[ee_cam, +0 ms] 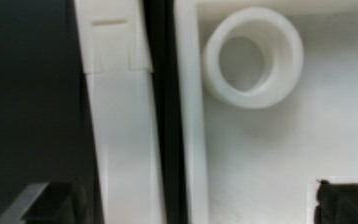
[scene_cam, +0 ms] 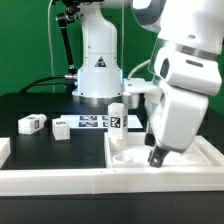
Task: Assemble square table
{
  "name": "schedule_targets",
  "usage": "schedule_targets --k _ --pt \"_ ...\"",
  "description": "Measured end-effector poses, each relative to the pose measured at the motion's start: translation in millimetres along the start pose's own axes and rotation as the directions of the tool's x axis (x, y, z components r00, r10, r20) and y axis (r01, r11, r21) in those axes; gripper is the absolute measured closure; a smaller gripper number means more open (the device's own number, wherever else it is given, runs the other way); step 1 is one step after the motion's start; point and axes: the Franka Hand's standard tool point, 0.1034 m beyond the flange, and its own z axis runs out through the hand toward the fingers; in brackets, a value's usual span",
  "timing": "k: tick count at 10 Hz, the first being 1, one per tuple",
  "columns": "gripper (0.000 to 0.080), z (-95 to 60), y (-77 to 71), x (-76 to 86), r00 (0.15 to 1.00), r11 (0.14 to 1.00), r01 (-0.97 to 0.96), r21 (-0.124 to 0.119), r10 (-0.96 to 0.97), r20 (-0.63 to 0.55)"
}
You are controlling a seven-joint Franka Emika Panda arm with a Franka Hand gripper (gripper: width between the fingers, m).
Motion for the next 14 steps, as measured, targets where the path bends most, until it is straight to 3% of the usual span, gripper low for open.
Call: schedule_targets --k 3,5,8,11,14 --pt "0.015 -19.5 -1.5 -37.0 0.999 1.0 0.011 -0.023 -0.01 0.031" --pt "0.015 -20.7 -17.7 -56.3 0.999 1.0 -0.021 -0.022 0.022 0.023" --pt "0.015 -18.2 -16.5 -53.1 0.994 0.994 -0.104 -0.021 0.104 0.021" --pt "0.015 -16.6 -16.9 -55.2 0.946 0.946 -0.323 -0.022 0.323 0.016" --pt "0.015 -3.1 -26.1 -85.7 0.811 0.812 -0.583 -0.018 0.583 0.043"
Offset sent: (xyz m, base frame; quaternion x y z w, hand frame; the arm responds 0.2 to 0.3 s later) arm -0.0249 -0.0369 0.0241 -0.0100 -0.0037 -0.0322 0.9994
